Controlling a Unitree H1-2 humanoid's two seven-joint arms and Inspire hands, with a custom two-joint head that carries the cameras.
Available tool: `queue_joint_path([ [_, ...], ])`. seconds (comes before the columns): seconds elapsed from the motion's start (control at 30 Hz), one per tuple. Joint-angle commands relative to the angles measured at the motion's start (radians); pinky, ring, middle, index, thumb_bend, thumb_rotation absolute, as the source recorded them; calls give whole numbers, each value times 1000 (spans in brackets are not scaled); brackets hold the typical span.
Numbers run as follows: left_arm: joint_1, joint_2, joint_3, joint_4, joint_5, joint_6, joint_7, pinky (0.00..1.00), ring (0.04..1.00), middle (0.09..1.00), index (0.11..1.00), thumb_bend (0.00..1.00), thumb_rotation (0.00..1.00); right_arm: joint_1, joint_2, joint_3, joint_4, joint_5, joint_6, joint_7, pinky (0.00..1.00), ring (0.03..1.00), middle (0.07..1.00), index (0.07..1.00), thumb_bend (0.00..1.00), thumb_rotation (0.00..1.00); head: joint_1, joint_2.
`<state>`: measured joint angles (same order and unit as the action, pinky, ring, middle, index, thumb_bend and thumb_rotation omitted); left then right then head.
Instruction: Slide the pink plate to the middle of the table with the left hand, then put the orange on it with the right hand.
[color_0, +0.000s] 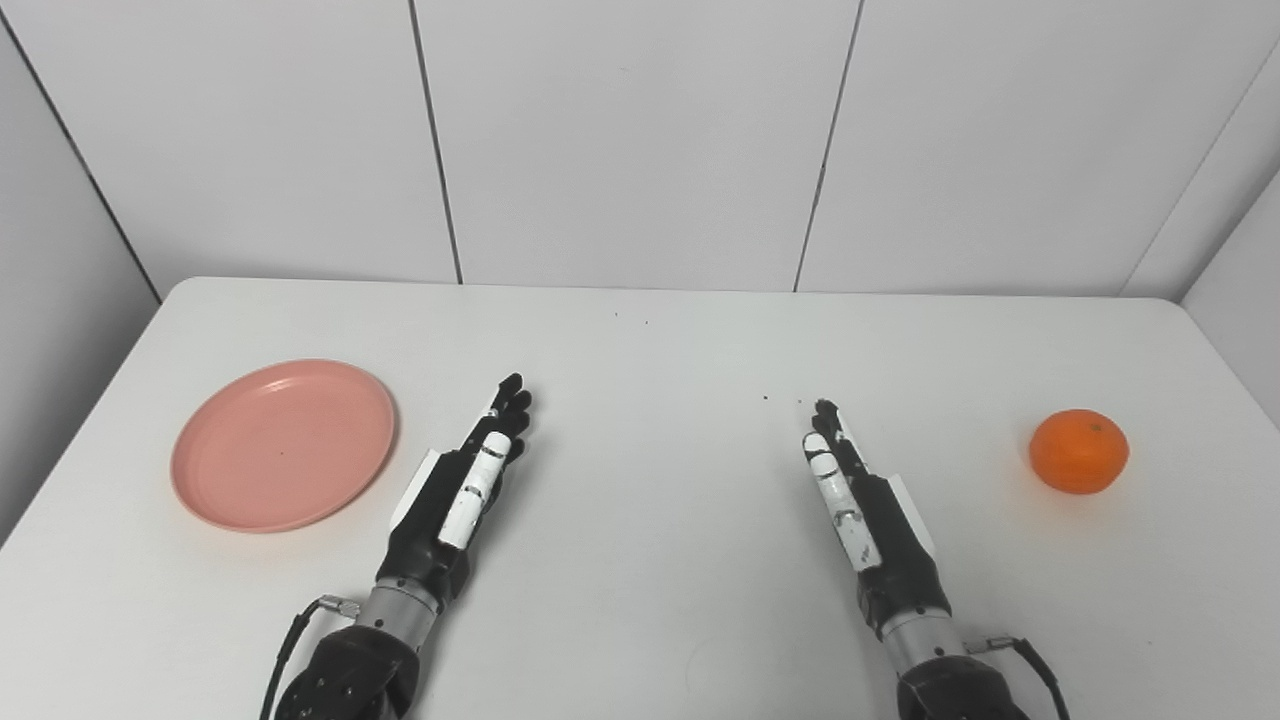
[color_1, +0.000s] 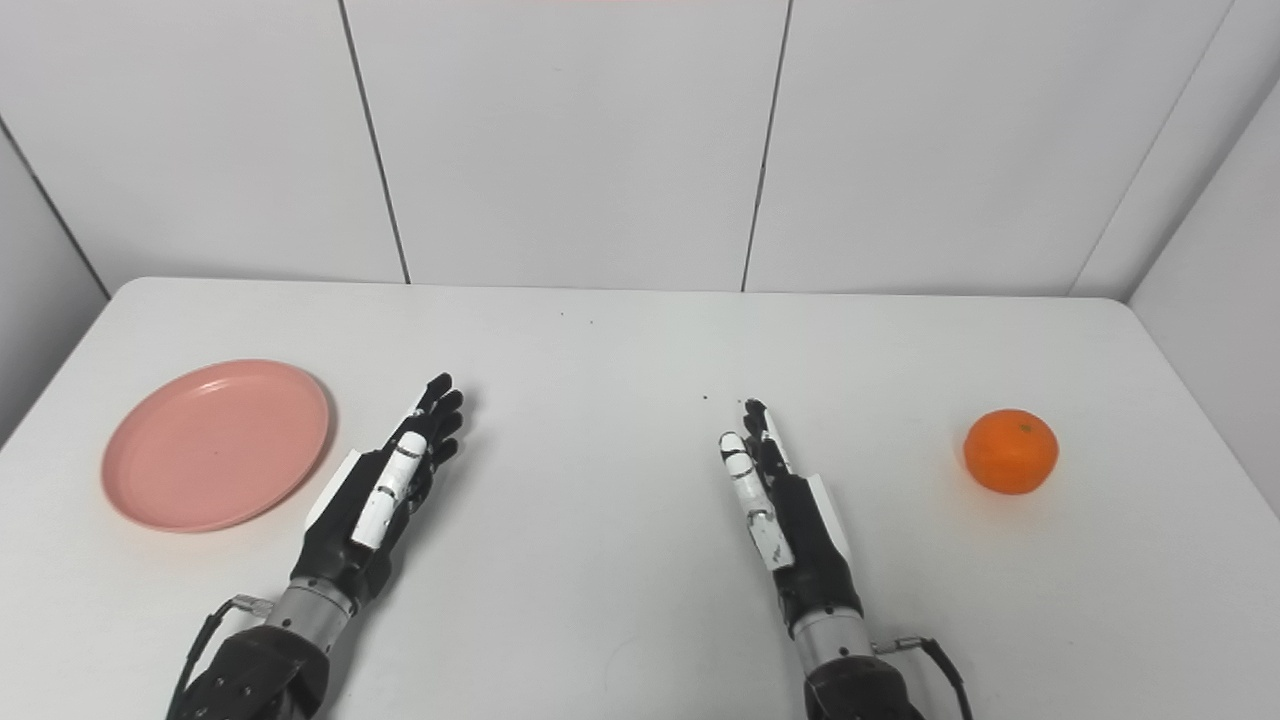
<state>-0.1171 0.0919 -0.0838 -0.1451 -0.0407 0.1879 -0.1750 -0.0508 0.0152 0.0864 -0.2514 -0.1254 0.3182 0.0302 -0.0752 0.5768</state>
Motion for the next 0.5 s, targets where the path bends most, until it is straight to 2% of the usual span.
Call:
queue_joint_path([
  [0.0, -20, -2, 6, -20, -19, 2, -5, 1000, 1000, 1000, 1000, 400, 1000, -20, -1, -1, -12, 7, -18, 1, 1000, 1000, 1000, 1000, 215, 1000, 1, 1],
  [0.47, -20, 3, -1, -19, -24, 5, -9, 1000, 1000, 1000, 1000, 395, 1000, -19, 3, -1, -16, 10, -13, -1, 1000, 1000, 1000, 1000, 206, 1000, 3, -1],
])
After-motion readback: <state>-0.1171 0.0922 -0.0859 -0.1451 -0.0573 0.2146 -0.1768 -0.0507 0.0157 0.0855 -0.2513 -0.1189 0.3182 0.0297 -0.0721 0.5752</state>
